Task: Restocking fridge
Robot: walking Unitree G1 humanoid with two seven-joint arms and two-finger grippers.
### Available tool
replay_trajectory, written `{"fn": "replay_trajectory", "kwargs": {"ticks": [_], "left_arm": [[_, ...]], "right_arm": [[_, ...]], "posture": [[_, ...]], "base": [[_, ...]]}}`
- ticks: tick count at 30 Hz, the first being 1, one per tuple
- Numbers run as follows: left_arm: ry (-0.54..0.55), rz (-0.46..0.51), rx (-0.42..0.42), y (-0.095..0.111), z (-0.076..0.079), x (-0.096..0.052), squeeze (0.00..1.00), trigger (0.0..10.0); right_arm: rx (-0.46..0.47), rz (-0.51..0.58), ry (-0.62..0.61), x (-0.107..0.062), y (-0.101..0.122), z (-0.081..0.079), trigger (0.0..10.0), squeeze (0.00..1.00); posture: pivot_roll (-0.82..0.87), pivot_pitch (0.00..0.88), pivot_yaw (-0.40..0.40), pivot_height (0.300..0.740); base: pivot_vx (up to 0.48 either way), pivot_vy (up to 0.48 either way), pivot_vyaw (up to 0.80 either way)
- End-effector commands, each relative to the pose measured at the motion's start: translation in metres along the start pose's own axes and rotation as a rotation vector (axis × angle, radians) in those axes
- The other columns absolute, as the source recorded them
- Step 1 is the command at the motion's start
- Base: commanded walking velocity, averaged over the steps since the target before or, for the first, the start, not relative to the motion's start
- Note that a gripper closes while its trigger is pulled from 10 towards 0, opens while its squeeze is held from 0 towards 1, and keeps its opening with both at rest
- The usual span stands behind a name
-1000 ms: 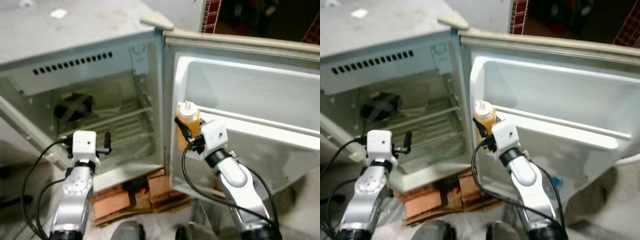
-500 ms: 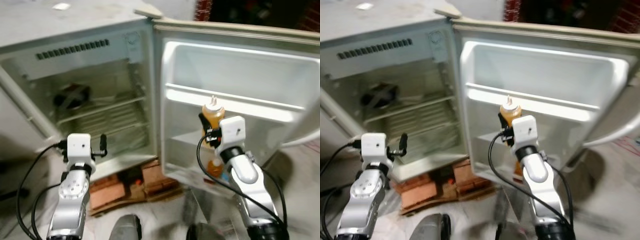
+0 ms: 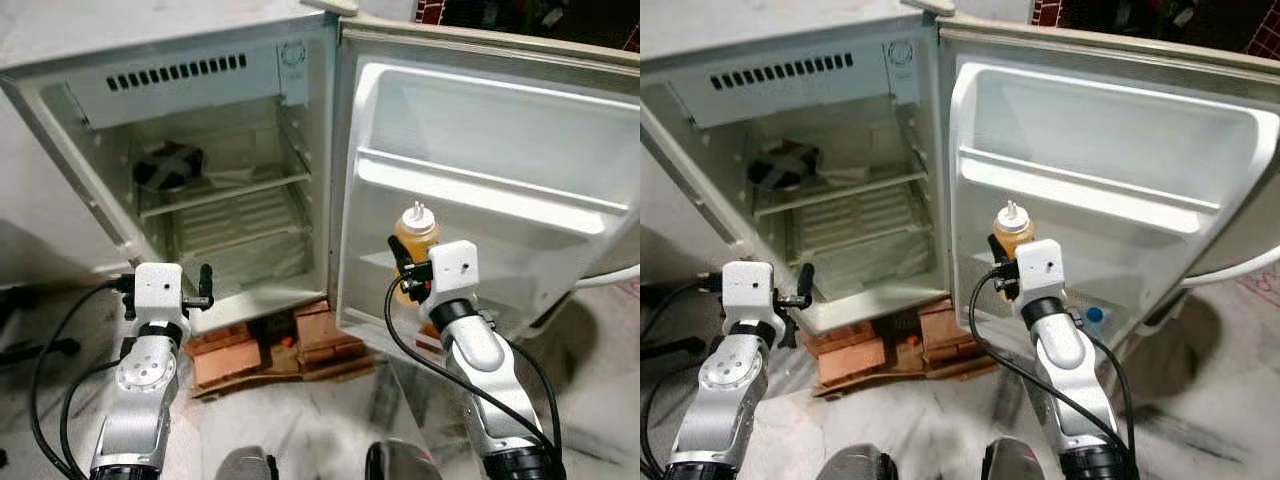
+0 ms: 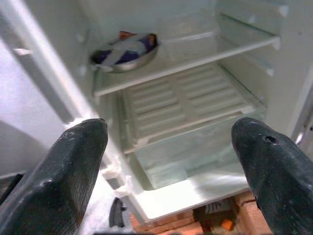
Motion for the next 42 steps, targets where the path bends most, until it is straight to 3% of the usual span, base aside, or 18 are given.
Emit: {"fn": "replay_trajectory", "kwargs": {"ticks": [1, 8, 26, 39, 42], "left_arm": [[0.001, -0.003, 0.008, 0.001, 0.000, 0.000, 0.00, 10.0], [0.006, -0.004, -0.001, 0.001, -0.001, 0.001, 0.00, 10.0], [0.008, -0.004, -0.001, 0.001, -0.001, 0.002, 0.00, 10.0], [0.009, 0.006, 0.010, 0.003, -0.002, 0.003, 0.00, 10.0], [-0.006, 0.030, 0.013, 0.012, -0.001, 0.007, 0.00, 10.0]], "right_arm": [[-0.014, 0.001, -0.013, 0.004, 0.002, 0.003, 10.0, 0.00], [-0.019, -0.008, -0.036, 0.007, 0.002, 0.008, 10.0, 0.00], [-0.002, 0.001, -0.014, 0.008, 0.003, 0.005, 10.0, 0.00], [-0.006, 0.004, 0.003, 0.011, 0.004, 0.002, 10.0, 0.00], [-0.037, 0.038, 0.056, 0.018, 0.018, -0.007, 10.0, 0.00]], "posture": [[0.01, 0.099, 0.038, 0.740], [0.01, 0.105, 0.034, 0.740], [0.00, 0.111, 0.030, 0.646], [0.01, 0.115, 0.029, 0.646], [0.00, 0.123, 0.021, 0.646]], "base": [[0.000, 0.000, 0.00], [0.000, 0.000, 0.00], [0.000, 0.000, 0.00], [0.000, 0.000, 0.00], [0.000, 0.000, 0.00]]}}
Point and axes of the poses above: a point about 5 cm out from each wrist's last joint towards the gripper, its own x axis pointing out of the wrist towards the gripper, its own y axis along the axis of the wrist's last joint, z = x × y, the point moved 5 cm from there along x, pointing out of the wrist towards the gripper, and after that the axes turned 1 degree about -x, right-handed, at the moved point
